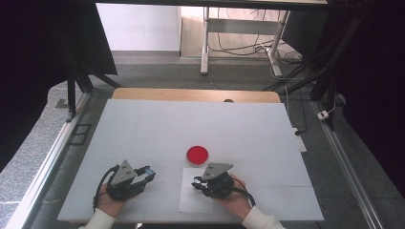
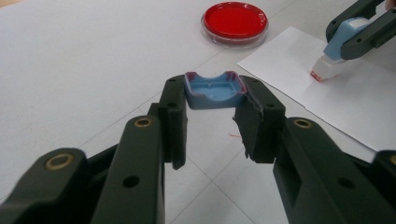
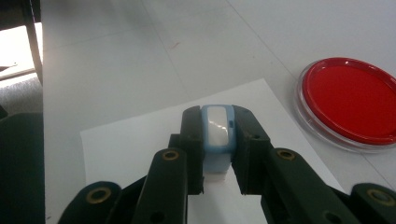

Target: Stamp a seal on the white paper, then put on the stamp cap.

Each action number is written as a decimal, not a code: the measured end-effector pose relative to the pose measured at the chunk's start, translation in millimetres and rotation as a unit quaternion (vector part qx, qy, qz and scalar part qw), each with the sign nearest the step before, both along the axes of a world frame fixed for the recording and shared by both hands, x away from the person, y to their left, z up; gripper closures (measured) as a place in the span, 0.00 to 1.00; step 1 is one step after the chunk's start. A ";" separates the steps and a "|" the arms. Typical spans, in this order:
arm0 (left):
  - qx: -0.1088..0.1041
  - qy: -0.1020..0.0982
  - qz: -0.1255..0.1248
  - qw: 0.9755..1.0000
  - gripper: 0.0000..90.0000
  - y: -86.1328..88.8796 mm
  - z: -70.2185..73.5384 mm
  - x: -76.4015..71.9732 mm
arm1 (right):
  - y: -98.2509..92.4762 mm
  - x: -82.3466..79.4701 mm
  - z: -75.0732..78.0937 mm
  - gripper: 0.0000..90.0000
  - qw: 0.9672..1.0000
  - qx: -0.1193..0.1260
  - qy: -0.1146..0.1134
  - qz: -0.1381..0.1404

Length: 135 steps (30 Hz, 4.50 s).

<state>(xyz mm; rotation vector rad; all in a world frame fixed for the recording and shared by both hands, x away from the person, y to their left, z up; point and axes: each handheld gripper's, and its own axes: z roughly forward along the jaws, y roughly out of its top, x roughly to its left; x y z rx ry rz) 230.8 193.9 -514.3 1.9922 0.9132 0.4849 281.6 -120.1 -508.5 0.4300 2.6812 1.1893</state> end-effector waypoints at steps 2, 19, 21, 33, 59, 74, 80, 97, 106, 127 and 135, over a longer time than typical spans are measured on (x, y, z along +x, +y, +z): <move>0.000 0.000 0.000 1.000 0.72 0.1 0.0 0.0 | -1.0 -0.1 1.7 0.83 1.000 0.005 -0.007 -0.001; 0.000 0.000 0.000 1.000 0.71 -0.6 -0.2 0.1 | -10.0 3.1 12.2 0.83 0.999 0.046 -0.005 -0.016; 0.000 0.000 0.000 1.000 0.72 -0.7 -0.2 0.2 | -11.9 3.7 14.7 0.83 0.999 0.050 -0.008 -0.020; 0.001 0.001 -0.001 1.000 0.71 -1.0 -0.7 0.7 | -26.9 10.0 29.5 0.83 0.993 0.108 -0.012 -0.048; 0.004 0.005 -0.003 1.000 0.71 -2.6 -3.1 2.7 | -49.7 22.4 46.5 0.83 0.982 0.162 -0.021 -0.096; 0.004 0.002 -0.006 1.000 0.71 -4.7 -2.7 2.4 | -52.3 22.1 49.3 0.83 0.979 0.174 -0.030 -0.104; 0.004 0.001 -0.010 1.000 0.71 -7.1 -2.3 2.5 | -52.0 21.5 49.4 0.83 0.979 0.175 -0.033 -0.105; 0.008 -0.005 -0.029 1.000 0.71 -24.3 -0.5 6.3 | -50.1 21.2 49.5 0.83 0.978 0.177 -0.033 -0.104; 0.010 -0.010 -0.044 0.999 0.71 -36.6 0.5 10.0 | -48.1 20.9 48.9 0.83 0.979 0.175 -0.032 -0.102; 0.012 -0.017 -0.054 0.998 0.71 -51.1 2.4 17.4 | -45.6 20.5 48.1 0.83 0.979 0.178 -0.030 -0.099; 0.013 -0.017 -0.057 0.998 0.71 -53.9 2.7 18.6 | -45.0 20.5 48.2 0.83 0.979 0.178 -0.030 -0.099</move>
